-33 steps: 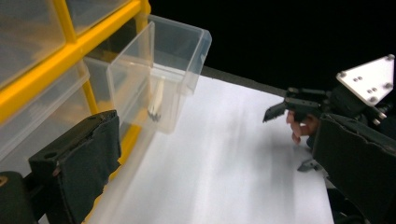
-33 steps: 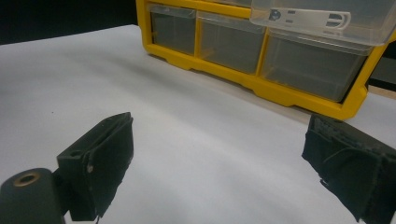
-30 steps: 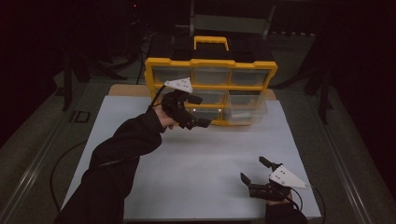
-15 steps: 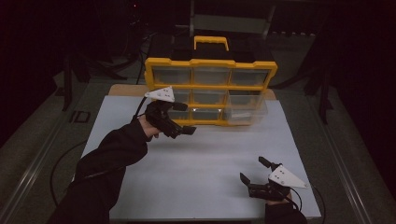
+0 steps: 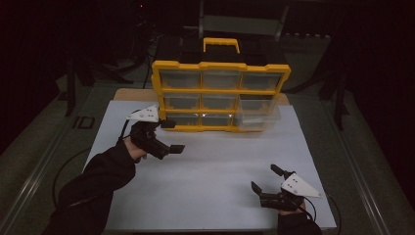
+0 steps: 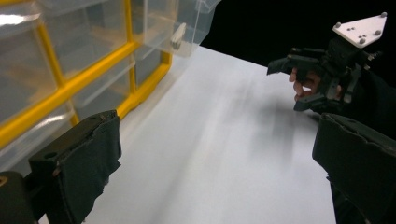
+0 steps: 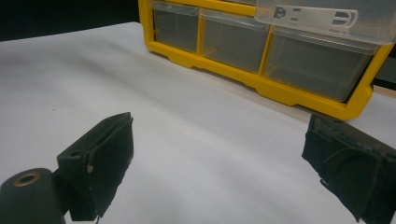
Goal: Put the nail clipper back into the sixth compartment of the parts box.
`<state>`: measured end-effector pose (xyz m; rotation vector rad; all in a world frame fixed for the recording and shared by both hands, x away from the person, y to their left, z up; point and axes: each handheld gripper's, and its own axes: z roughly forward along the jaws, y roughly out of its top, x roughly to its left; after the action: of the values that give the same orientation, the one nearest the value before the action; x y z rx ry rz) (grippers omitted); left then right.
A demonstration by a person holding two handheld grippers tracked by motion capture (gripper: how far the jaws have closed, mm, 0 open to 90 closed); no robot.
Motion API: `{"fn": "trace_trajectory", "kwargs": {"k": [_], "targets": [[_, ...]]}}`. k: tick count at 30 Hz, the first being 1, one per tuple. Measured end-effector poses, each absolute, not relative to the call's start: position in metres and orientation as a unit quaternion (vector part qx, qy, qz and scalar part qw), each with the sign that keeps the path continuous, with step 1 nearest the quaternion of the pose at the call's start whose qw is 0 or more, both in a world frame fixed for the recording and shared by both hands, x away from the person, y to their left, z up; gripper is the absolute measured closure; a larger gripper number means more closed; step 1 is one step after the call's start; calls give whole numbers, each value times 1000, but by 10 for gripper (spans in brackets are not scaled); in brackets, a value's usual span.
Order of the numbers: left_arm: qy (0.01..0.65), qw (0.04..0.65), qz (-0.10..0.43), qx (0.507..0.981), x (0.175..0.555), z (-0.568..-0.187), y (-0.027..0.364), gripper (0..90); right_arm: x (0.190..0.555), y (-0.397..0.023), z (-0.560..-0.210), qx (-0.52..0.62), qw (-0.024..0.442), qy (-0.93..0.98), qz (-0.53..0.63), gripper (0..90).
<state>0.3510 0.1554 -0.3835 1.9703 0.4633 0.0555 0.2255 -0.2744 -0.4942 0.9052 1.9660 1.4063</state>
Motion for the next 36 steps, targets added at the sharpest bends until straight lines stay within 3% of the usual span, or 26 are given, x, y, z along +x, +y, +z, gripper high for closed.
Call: {"fn": "trace_trajectory", "kwargs": {"k": [15,36], "targets": [[240,531,53,811,319,-413,207,19,225,-274,-493,334,283,732,522,85],[294,527,91,792,276,-457,236,19,224,-270,-492,330,283,735,520,85]]}}
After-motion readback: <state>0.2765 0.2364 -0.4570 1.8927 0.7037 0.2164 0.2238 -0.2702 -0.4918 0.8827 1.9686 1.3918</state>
